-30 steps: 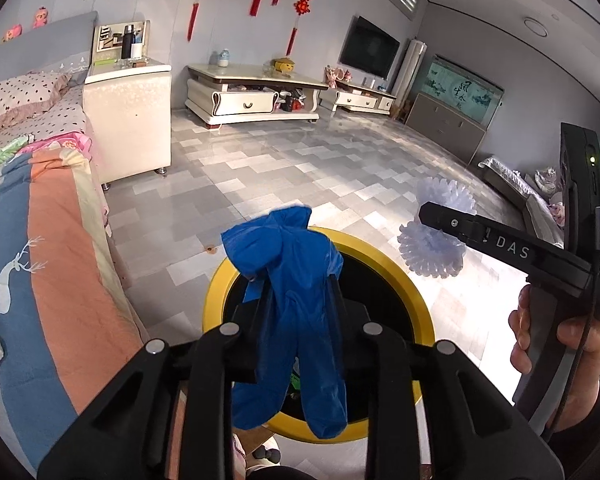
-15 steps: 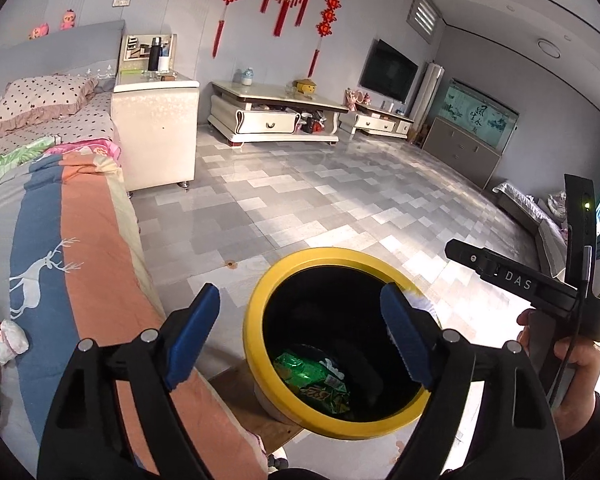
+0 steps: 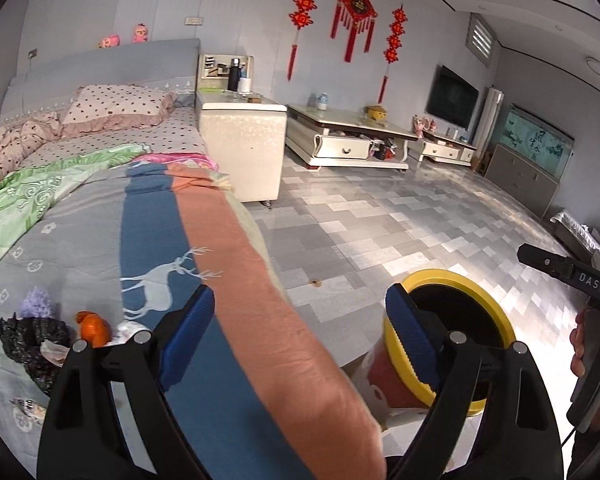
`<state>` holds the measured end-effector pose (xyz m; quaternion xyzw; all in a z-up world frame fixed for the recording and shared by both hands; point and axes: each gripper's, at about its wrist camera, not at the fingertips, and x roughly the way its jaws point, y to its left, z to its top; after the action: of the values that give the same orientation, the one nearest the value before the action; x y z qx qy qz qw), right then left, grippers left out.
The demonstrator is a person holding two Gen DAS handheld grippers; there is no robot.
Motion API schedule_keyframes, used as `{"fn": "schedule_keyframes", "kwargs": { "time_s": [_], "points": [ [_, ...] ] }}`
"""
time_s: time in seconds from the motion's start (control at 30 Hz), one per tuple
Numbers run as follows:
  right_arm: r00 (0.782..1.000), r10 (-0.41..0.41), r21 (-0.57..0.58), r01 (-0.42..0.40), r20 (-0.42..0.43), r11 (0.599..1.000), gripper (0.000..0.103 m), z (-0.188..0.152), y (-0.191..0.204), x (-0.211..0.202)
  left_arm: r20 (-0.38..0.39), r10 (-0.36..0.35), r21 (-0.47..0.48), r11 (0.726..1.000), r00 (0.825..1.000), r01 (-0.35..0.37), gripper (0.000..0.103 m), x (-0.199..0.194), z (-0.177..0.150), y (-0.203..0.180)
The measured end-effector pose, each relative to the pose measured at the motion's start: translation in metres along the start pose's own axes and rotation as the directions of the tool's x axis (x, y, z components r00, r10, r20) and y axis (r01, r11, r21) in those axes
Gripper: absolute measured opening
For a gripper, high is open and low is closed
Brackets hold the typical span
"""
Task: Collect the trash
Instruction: 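Open the right tool to drop the lavender mesh into the bin while the left returns to the bed, then grasp the black plastic bag with the left tool while the right grasps the white cloth bundle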
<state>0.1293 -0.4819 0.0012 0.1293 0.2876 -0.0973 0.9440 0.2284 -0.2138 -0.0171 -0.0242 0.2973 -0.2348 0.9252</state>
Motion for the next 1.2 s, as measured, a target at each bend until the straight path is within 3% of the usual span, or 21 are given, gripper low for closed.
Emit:
{"fn": "schedule_keyframes", "kwargs": {
  "time_s": [0.23, 0.4, 0.63, 0.87, 1.03, 1.2],
  "points": [
    [0.99, 0.139, -0.091, -0.141, -0.028, 0.986, 0.074, 0.001, 0.086, 0.02, 0.006, 0.176, -0.072, 0.982, 0.984, -0.175, 0.084, -0.031, -0.004, 0.111],
    [0.969, 0.233, -0.131, -0.242, -0.086, 0.961, 0.074, -0.006, 0.149, 0.048, -0.026, 0.298, -0.13, 0.945, 0.954, -0.299, 0.084, -0.045, -0.021, 0.193],
    [0.937, 0.29, -0.183, -0.325, -0.194, 0.928, 0.074, -0.029, 0.226, 0.095, -0.095, 0.402, -0.194, 0.89, 0.911, -0.413, 0.084, -0.051, -0.054, 0.278],
    [0.91, 0.282, -0.209, -0.353, -0.305, 0.912, 0.074, -0.059, 0.28, 0.149, -0.144, 0.436, -0.261, 0.849, 0.888, -0.459, 0.084, -0.047, -0.075, 0.342],
    [0.895, 0.262, -0.221, -0.355, -0.361, 0.908, 0.074, -0.073, 0.306, 0.185, -0.177, 0.439, -0.289, 0.832, 0.881, -0.473, 0.084, -0.035, -0.089, 0.366],
    [0.883, 0.239, -0.241, -0.354, -0.403, 0.904, 0.074, -0.087, 0.323, 0.21, -0.197, 0.418, -0.328, 0.825, 0.887, -0.461, 0.084, -0.021, -0.1, 0.385]
  ]
}}
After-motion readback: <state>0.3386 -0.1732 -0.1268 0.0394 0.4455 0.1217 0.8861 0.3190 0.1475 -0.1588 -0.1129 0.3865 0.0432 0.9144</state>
